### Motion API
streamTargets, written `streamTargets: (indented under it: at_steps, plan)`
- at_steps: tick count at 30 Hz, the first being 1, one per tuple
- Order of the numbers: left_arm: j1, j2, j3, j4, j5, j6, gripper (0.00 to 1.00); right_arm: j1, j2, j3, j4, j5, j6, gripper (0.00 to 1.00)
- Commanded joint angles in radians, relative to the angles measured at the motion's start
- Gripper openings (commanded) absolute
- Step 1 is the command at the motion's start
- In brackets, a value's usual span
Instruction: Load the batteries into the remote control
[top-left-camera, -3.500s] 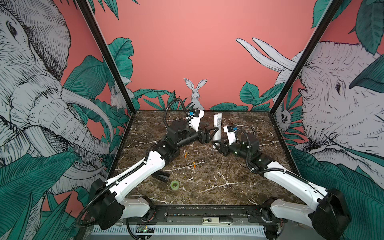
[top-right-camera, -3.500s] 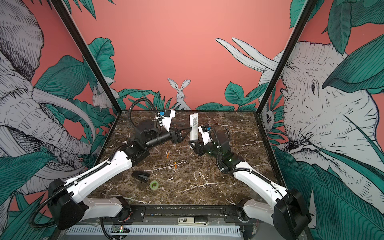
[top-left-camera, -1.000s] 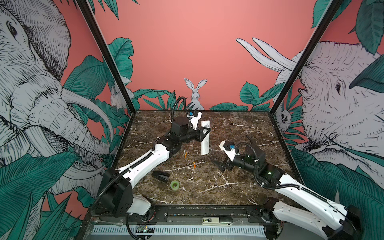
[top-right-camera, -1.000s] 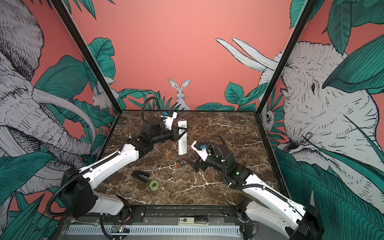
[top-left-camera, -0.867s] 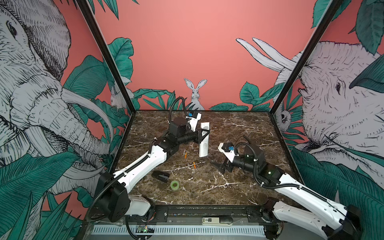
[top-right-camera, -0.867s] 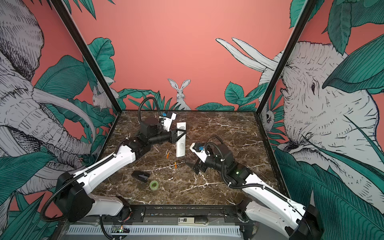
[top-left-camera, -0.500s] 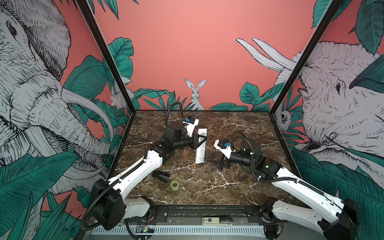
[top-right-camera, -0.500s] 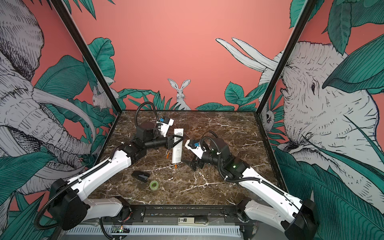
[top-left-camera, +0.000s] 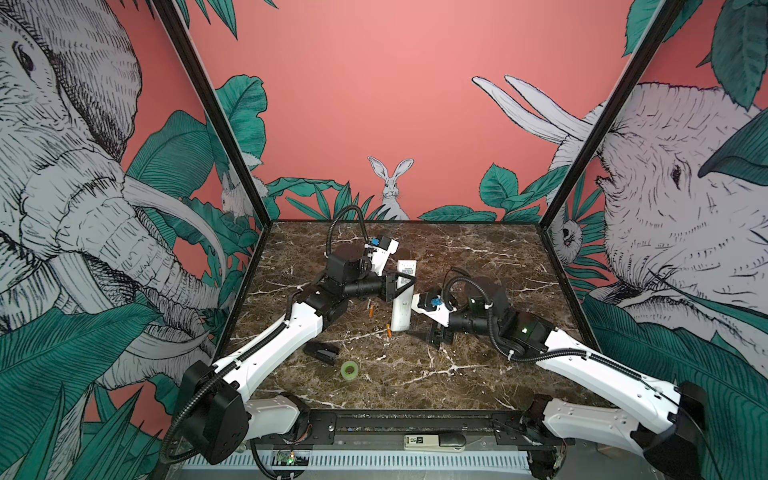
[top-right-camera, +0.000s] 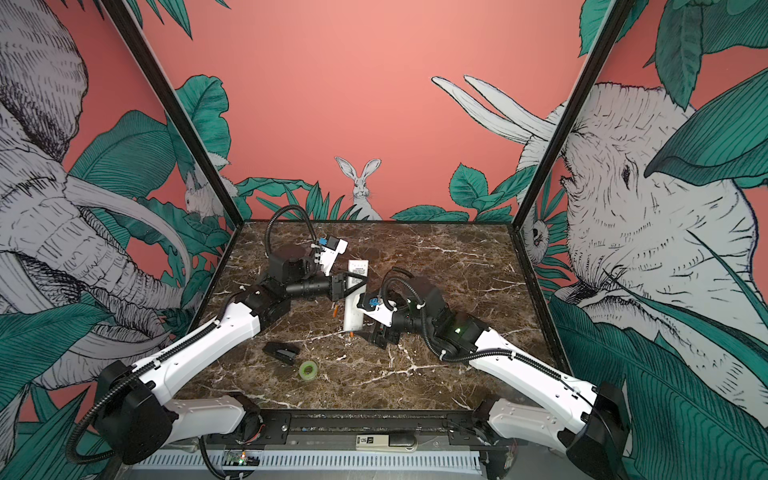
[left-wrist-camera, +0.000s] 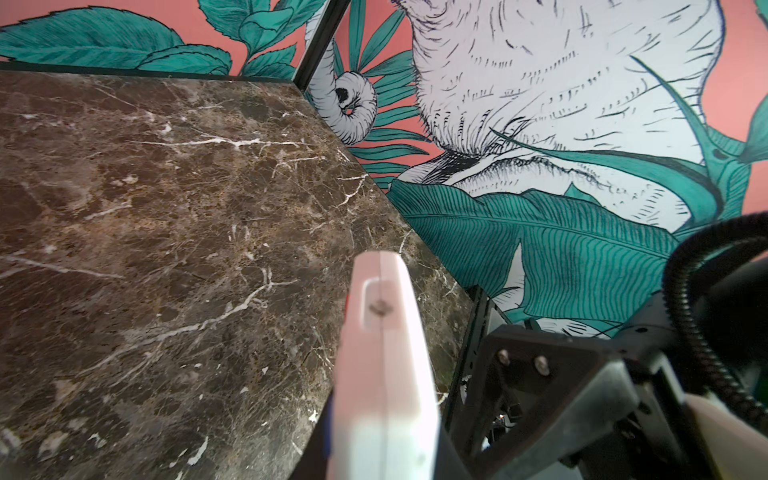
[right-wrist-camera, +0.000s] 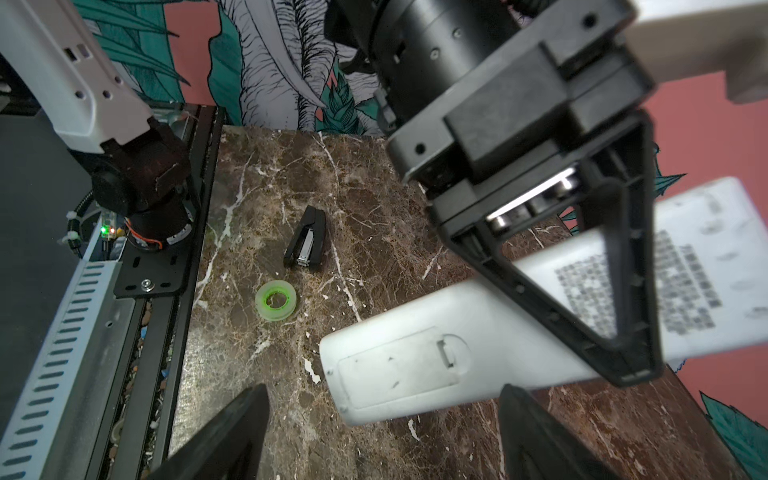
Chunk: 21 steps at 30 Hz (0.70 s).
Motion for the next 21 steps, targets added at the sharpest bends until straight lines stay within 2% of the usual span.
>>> streamTargets:
  at_steps: [1, 12, 21]
  plan:
    - [0.006, -0.005, -0.019, 0.046, 0.063, -0.023, 0.0, 0.014, 0.001, 0.023, -0.003, 0.021, -0.053, 0.87]
    - [0.007, 0.015, -0.04, 0.102, 0.089, -0.069, 0.0, 0.06, 0.05, 0.033, 0.0, 0.129, -0.097, 0.83]
    - [0.006, 0.016, -0.04, 0.105, 0.091, -0.075, 0.0, 0.075, 0.072, 0.035, -0.004, 0.154, -0.1, 0.79]
